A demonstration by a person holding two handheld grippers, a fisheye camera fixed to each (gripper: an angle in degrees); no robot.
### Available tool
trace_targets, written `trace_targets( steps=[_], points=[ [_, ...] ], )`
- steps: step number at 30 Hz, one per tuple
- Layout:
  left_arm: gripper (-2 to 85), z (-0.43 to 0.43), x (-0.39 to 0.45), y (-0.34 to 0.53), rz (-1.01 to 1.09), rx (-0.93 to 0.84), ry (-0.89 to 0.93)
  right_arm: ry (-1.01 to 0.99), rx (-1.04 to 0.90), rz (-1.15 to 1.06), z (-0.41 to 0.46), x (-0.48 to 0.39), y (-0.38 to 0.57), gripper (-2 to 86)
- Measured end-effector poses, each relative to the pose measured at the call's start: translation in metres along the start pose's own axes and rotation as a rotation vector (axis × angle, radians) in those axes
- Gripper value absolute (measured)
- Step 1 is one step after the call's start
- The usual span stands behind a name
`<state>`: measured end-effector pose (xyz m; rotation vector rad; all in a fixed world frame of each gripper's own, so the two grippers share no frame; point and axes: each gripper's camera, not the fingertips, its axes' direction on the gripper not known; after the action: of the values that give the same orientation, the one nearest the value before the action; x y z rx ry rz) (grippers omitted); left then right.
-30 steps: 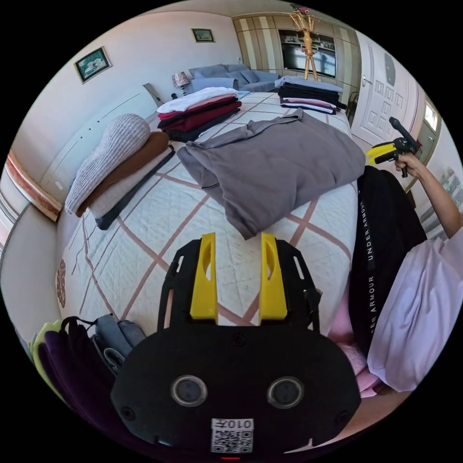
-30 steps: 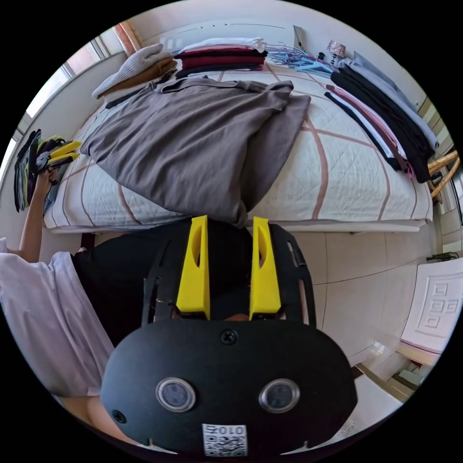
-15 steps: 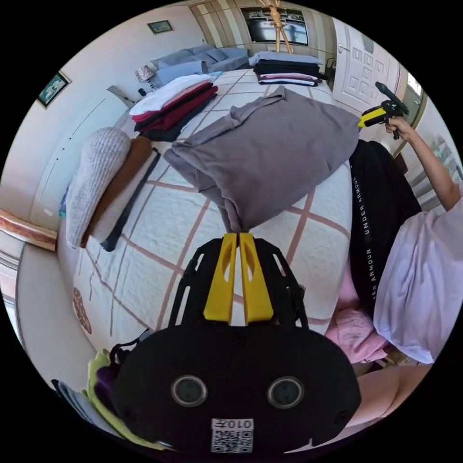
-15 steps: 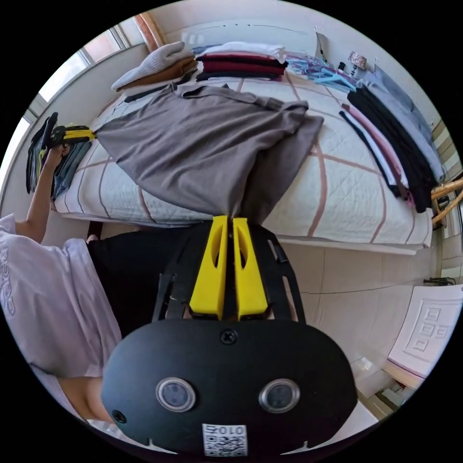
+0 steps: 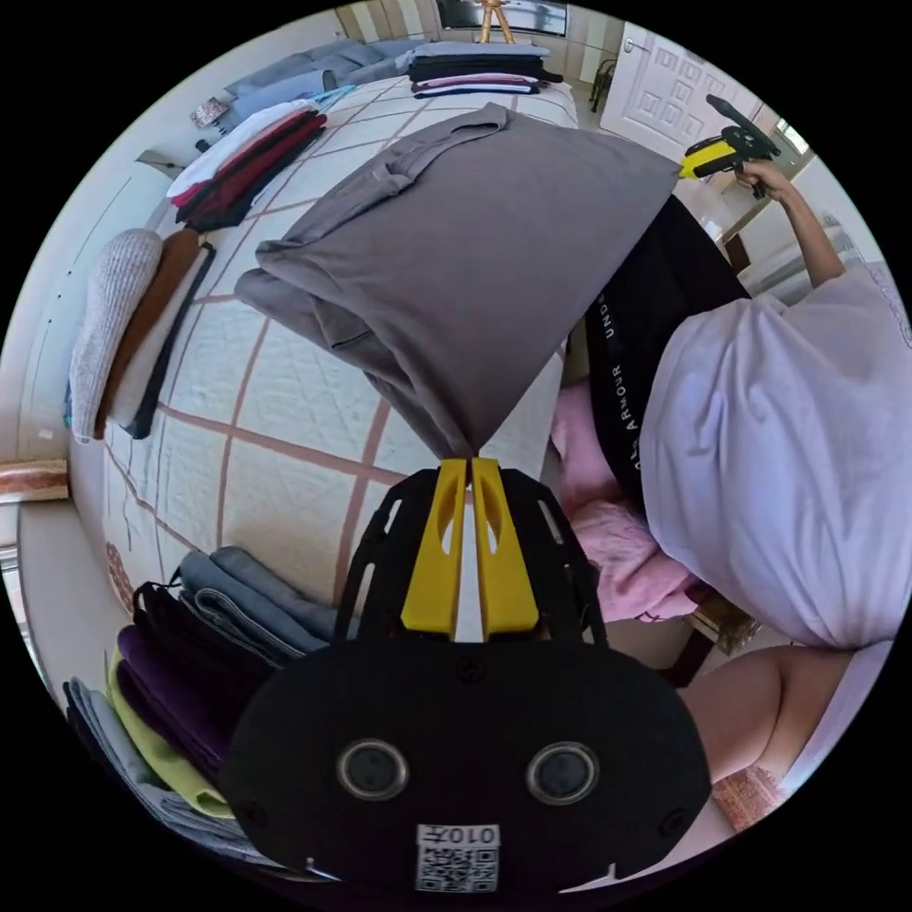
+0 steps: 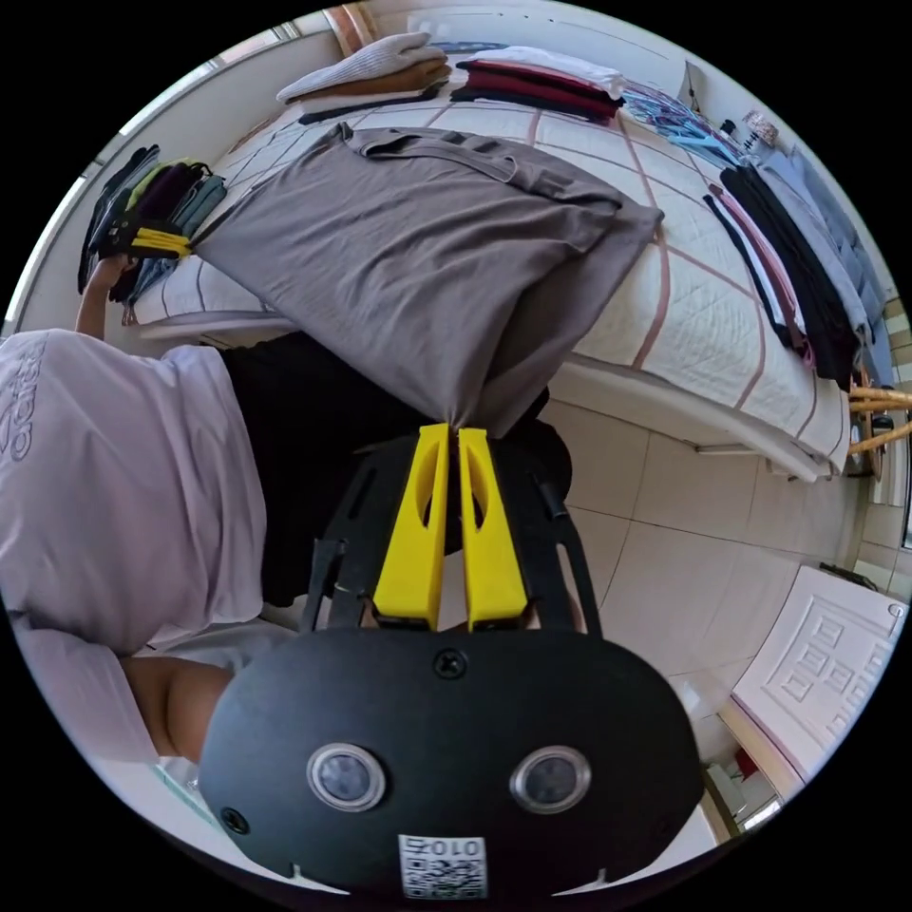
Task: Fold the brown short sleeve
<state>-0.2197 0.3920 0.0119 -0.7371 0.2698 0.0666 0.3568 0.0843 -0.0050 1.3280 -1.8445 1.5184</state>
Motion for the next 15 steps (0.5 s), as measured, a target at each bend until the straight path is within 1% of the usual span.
trace_targets(
  steps=[2,4,6,8,10,11,12,13,14,15],
  points=[
    [0.6,0.011,0.000,0.008,0.007,0.011,0.049,-0.043,-0.008,-0.002,0.015,0.006,0.005,4.1],
    [1.9,0.030,-0.014,0.013,-0.062,0.013,0.092,-0.069,-0.002,0.000,0.028,0.009,0.004,4.6],
    [2.9,0.041,-0.020,0.017,-0.098,-0.056,0.085,-0.021,-0.033,-0.012,0.036,0.003,0.002,5.5],
    [3.8,0.038,-0.020,0.022,-0.117,-0.079,0.032,0.089,-0.031,-0.002,0.035,-0.007,0.004,6.3],
    [4.9,0.016,-0.024,0.029,-0.162,0.018,0.004,0.147,-0.013,0.031,0.031,-0.008,0.006,6.8],
    [5.2,0.007,-0.026,0.030,-0.174,0.062,-0.009,0.184,0.029,0.054,0.024,-0.008,0.004,7.1],
    [6.0,-0.009,-0.031,0.027,-0.197,0.162,-0.053,0.205,0.060,0.059,0.020,-0.009,0.002,7.3],
    [6.7,-0.021,-0.035,0.019,-0.206,0.250,-0.111,0.249,0.134,0.053,0.012,-0.012,-0.005,7.6],
    [7.0,-0.024,-0.037,0.011,-0.199,0.283,-0.140,0.289,0.207,0.031,0.005,-0.015,-0.017,7.9],
    [7.7,-0.025,-0.040,-0.011,-0.162,0.309,-0.191,0.307,0.238,0.013,0.003,-0.017,-0.024,8.1]
  ],
)
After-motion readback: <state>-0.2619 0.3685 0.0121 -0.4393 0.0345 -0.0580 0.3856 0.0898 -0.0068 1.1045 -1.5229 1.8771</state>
